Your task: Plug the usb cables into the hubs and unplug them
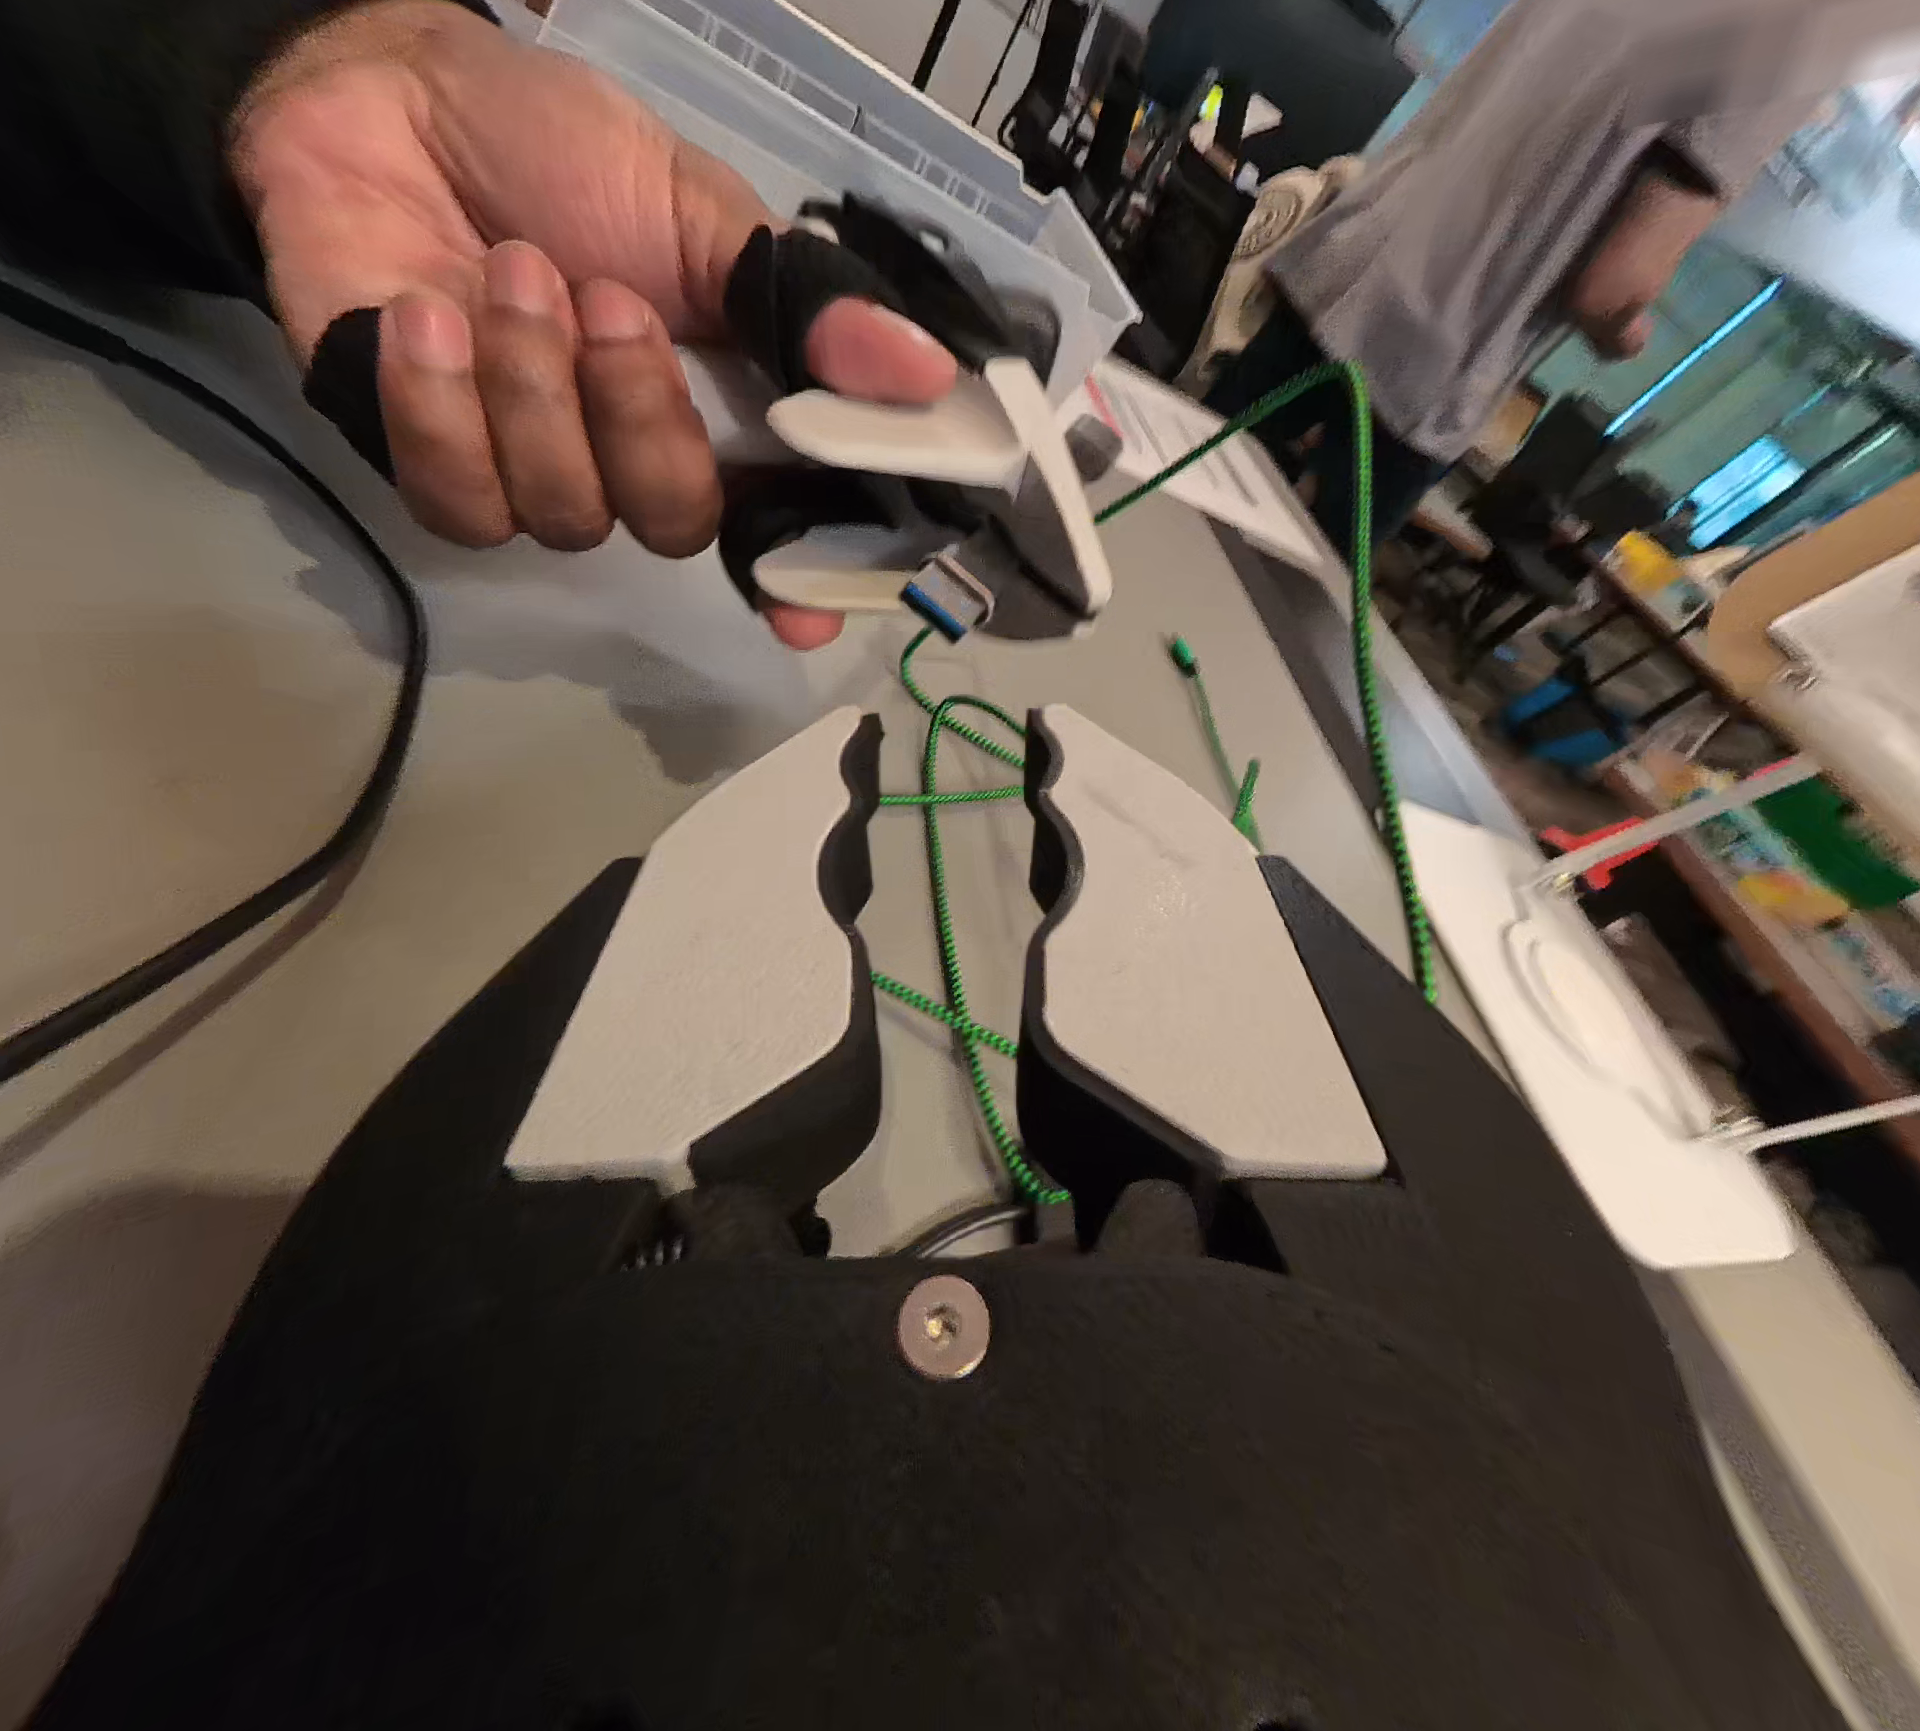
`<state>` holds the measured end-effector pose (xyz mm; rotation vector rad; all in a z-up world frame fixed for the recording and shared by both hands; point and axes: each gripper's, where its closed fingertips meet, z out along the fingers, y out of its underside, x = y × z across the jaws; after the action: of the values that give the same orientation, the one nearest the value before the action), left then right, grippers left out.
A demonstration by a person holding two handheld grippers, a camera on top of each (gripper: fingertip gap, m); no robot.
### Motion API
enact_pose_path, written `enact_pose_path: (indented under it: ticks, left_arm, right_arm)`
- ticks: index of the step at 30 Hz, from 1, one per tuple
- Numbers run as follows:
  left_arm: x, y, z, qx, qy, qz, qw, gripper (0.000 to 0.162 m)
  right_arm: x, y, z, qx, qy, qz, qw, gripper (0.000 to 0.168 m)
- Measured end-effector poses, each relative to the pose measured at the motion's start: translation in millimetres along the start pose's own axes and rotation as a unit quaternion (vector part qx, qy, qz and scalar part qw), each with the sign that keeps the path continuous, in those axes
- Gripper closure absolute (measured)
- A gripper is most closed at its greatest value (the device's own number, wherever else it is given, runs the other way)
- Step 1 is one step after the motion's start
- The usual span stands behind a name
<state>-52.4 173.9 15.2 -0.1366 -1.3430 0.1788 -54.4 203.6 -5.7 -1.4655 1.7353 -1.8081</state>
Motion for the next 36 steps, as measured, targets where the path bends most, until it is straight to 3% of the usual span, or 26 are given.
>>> enact_pose_path:
  ticks: [4,7,10,13,14,17,22,30,33,36]
  left_arm:
    - [5.7,-8.9,-5.6,0.028,-0.028,0.097,0.994,0.162]
    - [5.5,-8.2,-6.9,0.036,-0.056,0.154,0.986,0.162]
    - [4.9,-2.7,-4.6,0.033,-0.063,0.179,0.981,0.162]
    - [1.6,2.4,-4.1,0.026,-0.078,0.211,0.974,0.162]
    - [1.7,2.3,-5.6,0.024,-0.079,0.219,0.972,0.162]
    - [0.6,6.7,-8.9,-0.004,-0.078,0.219,0.973,0.161]
    - [-4.7,21.4,-9.7,-0.065,-0.072,0.188,0.977,0.146]
    - [-6.7,30.1,-4.3,-0.099,-0.041,0.165,0.98,0.155]
    - [-1.9,16.9,-5.2,-0.085,-0.046,0.187,0.978,0.155]
    - [13.3,8.1,-4.1,-0.09,-0.043,0.232,0.968,0.155]
  right_arm:
    - [-3.2,1.3,-0.1,-0.026,-0.016,0.104,0.994,0.124]
    - [-3.0,-5.3,3.3,-0.04,0.003,0.129,0.991,0.124]
    - [-7.1,-2.6,12.4,-0.074,0.019,0.127,0.989,0.131]
    - [-9.4,0.5,20.1,-0.093,0.034,0.115,0.988,0.155]
    - [-8.3,1.6,21.2,-0.096,0.041,0.111,0.988,0.155]
    - [-7.3,1.9,20.7,-0.092,0.043,0.103,0.99,0.156]
    - [-0.1,2.3,18.7,-0.087,0.06,0.076,0.992,0.156]
    - [-2.6,8.5,14.1,-0.094,0.049,0.062,0.992,0.156]
    - [1.1,19.3,-0.7,-0.118,0.022,0.099,0.988,0.123]
    - [34.1,47.7,-23.4,-0.151,0.072,0.161,0.973,0.107]
